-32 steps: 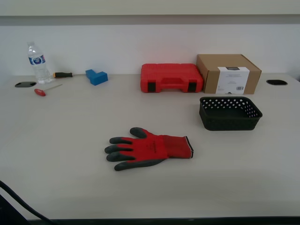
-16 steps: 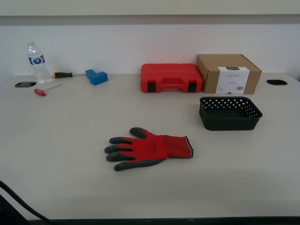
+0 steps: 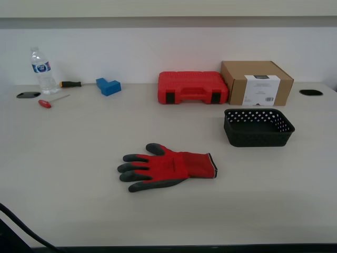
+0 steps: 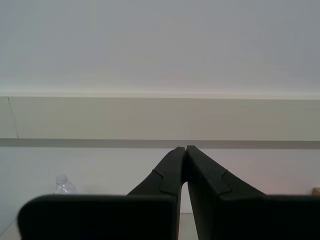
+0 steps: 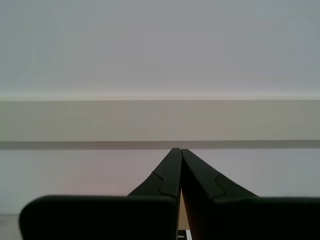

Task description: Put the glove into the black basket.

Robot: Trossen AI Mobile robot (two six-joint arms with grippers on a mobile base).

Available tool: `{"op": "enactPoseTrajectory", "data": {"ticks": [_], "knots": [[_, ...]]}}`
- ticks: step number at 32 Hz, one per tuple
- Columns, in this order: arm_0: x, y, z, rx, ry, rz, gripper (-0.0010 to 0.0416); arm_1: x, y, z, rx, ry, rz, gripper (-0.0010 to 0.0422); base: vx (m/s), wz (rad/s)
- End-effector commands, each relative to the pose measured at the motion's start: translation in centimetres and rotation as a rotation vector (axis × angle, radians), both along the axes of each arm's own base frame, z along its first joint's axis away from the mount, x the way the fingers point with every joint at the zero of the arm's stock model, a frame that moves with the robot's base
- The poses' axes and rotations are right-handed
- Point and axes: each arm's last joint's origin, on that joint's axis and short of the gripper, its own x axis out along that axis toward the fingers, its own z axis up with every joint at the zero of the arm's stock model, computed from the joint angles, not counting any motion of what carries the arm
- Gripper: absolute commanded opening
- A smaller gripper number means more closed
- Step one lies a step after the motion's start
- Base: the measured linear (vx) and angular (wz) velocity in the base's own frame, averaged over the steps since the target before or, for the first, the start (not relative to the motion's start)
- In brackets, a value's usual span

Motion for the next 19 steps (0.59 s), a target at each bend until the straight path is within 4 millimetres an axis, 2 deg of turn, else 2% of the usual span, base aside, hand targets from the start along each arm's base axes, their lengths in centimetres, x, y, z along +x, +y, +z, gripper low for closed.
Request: {"op": "enactPoseTrajectory", "data": {"ticks": [1, 5, 9, 19], "knots": [[0.0, 0.4, -0.5, -0.009, 0.057, 0.095, 0.0001, 0.0, 0.0, 0.1, 0.0, -0.005, 0.002, 0.0, 0.0, 0.0], [-0.1, 1.1, -1.6, -0.006, 0.167, 0.235, 0.0001, 0.0, 0.0, 0.1, 0.0, -0.005, 0.002, 0.0, 0.0, 0.0], [-0.5, 2.8, -3.0, -0.017, 0.313, 0.34, 0.0001, 0.0, 0.0, 0.1, 0.0, -0.004, 0.002, 0.0, 0.0, 0.0], [-1.5, 8.2, -6.4, -0.062, 0.593, 0.529, 0.0001, 0.0, 0.0, 0.1, 0.0, -0.004, 0.002, 0.0, 0.0, 0.0]]}}
